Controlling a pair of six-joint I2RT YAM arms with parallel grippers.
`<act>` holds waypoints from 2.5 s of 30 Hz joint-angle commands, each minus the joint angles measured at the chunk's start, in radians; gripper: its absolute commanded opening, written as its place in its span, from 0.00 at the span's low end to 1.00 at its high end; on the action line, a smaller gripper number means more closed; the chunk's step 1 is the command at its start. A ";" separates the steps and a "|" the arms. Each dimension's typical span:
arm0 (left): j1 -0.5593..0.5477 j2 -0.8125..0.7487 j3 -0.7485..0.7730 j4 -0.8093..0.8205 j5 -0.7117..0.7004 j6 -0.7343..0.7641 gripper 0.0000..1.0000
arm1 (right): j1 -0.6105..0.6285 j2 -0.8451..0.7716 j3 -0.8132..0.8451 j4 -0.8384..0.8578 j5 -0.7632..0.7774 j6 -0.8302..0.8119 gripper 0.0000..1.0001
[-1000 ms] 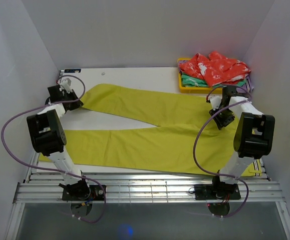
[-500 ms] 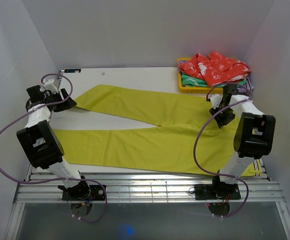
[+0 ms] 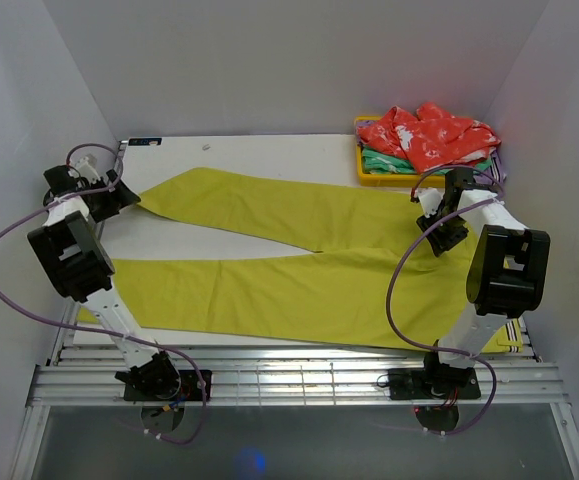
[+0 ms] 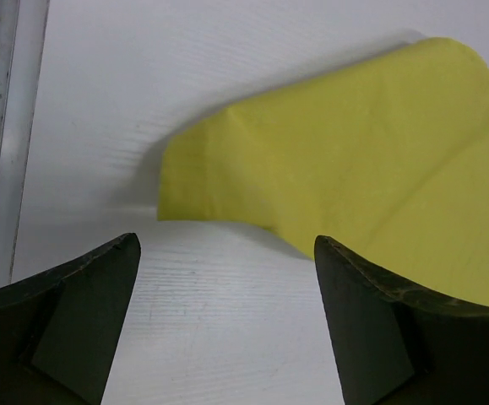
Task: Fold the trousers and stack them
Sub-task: Flatten the trousers out
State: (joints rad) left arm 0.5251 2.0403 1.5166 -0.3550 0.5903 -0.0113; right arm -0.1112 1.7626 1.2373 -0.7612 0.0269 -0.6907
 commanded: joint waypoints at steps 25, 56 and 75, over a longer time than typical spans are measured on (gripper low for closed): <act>-0.575 -0.172 -0.005 -0.028 0.142 0.604 0.00 | -0.005 -0.054 -0.009 0.000 -0.053 -0.012 0.43; -0.176 -0.183 -0.240 0.145 -0.139 -0.185 0.00 | -0.016 -0.005 -0.038 0.030 0.004 -0.036 0.42; -0.089 -0.282 -0.218 0.214 -0.201 0.115 0.61 | -0.059 -0.042 0.007 -0.033 -0.057 -0.141 0.44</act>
State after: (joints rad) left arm 0.4438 1.8580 1.2121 -0.1947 0.3145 -0.0055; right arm -0.1619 1.7588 1.2011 -0.7605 0.0265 -0.7971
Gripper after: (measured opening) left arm 0.625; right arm 0.455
